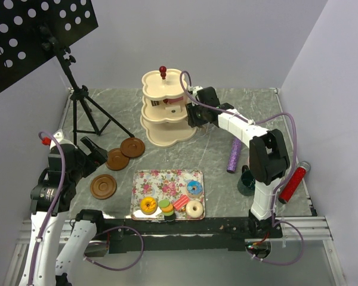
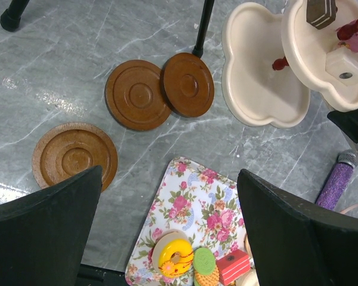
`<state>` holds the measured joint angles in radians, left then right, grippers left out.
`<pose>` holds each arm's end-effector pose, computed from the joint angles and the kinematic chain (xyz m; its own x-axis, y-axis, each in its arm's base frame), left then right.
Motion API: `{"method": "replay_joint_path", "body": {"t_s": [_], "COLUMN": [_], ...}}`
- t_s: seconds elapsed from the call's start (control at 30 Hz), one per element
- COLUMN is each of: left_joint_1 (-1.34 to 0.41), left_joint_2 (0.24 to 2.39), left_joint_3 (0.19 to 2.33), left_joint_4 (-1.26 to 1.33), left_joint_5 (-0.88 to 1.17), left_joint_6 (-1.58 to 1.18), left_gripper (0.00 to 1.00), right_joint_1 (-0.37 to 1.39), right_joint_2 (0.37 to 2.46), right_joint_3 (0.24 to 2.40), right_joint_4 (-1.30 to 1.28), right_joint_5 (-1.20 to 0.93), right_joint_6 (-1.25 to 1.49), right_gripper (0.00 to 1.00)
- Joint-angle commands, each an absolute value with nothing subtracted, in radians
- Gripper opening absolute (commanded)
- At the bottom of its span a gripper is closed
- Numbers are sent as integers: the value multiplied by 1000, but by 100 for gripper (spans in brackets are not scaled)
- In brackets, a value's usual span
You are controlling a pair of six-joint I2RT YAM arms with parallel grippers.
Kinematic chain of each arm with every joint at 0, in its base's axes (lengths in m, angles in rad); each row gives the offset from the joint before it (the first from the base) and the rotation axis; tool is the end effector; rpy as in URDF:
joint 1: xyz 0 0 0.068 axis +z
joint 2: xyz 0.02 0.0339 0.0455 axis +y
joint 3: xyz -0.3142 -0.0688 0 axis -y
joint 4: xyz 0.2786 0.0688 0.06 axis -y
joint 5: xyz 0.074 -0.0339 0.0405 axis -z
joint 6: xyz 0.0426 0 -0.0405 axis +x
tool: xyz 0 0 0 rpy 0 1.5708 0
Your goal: Serve the afternoon tea
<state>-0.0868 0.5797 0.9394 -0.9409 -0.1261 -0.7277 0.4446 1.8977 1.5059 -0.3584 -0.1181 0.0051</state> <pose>0.0941 -0.0028 0.3760 -0.3960 -0.6279 -0.6700 -0.3778 0.7765 -0.5044 0.4369 0.2137 0.2808 -0.6181 -0.2888 -0.7311 -0.5018 0.8609 0.0841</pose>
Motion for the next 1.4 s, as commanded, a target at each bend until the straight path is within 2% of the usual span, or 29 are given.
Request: {"method": "replay_joint_path", "body": {"t_s": [0.0, 0.23, 0.47, 1.0, 1.37], "left_joint_1": [-87, -87, -87, -87, -87], "left_joint_2": [578, 561, 558, 526, 499], "left_joint_3": [965, 948, 948, 922, 890], "left_joint_4": [-916, -910, -917, -913, -902], "left_joint_5": [-135, -130, -130, -127, -103], "left_joint_6": [-744, -759, -756, -767, -767], "left_gripper": [100, 100, 100, 100, 100], "right_joint_1": [459, 457, 459, 459, 457], "right_joint_2": [1894, 1882, 1873, 1675, 1510], "right_joint_3": [1558, 1537, 1531, 1333, 1217], "right_joint_4": [-337, -336, -337, -287, -443], "right_joint_5": [-109, -109, -106, -74, -3], "right_joint_6": [-9, -17, -18, -17, 112], "right_gripper": [50, 61, 67, 62, 56]}}
